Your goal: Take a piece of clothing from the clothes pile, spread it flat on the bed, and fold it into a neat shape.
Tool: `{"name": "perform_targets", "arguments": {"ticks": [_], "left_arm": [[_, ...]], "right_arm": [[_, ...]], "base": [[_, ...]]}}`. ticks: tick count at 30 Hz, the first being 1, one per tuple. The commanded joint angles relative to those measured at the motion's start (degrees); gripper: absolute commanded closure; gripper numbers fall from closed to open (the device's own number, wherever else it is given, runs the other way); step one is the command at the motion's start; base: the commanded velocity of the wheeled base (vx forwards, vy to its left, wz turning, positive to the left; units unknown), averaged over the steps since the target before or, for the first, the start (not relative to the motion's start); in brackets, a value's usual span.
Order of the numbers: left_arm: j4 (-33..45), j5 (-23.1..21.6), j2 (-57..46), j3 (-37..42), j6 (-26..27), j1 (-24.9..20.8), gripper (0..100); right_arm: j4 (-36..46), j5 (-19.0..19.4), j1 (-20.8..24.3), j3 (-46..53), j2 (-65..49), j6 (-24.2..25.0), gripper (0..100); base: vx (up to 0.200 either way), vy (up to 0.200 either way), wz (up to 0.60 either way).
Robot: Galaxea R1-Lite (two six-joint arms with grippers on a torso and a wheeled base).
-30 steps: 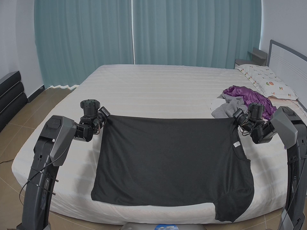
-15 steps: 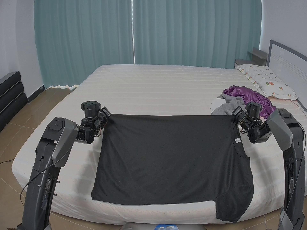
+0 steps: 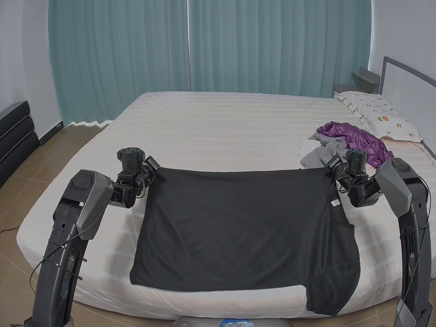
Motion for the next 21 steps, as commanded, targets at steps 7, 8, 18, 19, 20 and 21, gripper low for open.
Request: {"name": "perform_targets", "arguments": {"ticks": [7, 8, 18, 19, 20, 21], "left_arm": [[0.02, -0.01, 1.79, 0.01, -0.01, -0.77, 0], [0.02, 0.08, 1.79, 0.01, -0.01, -0.77, 0], [0.54, 1.48, -0.23, 0.61, -0.01, -0.42, 0], [0.72, 2.27, -1.63, 1.58, -0.01, -0.15, 0], [0.63, 2.8, -3.57, 3.69, -0.1, 0.28, 0], [0.63, 2.8, -3.57, 3.69, -0.1, 0.28, 0]], "right_arm": [[0.11, 0.01, 0.88, 0.85, 1.62, -0.17, 100], [0.11, 0.01, 1.14, 0.85, 1.71, -0.17, 100], [0.02, 1.33, 0.35, 7.18, -4.79, 0.36, 0], [-0.07, 2.38, 0.0, 9.64, -7.08, 0.45, 0], [-0.77, 4.05, -0.26, 12.98, -9.71, 0.62, 0], [-0.77, 4.05, -0.26, 12.98, -9.71, 0.62, 0]], "base": [[0.0, 0.0, 0.0], [0.0, 0.0, 0.0], [0.0, 0.0, 0.0], [0.0, 0.0, 0.0], [0.0, 0.0, 0.0], [0.0, 0.0, 0.0]]}}
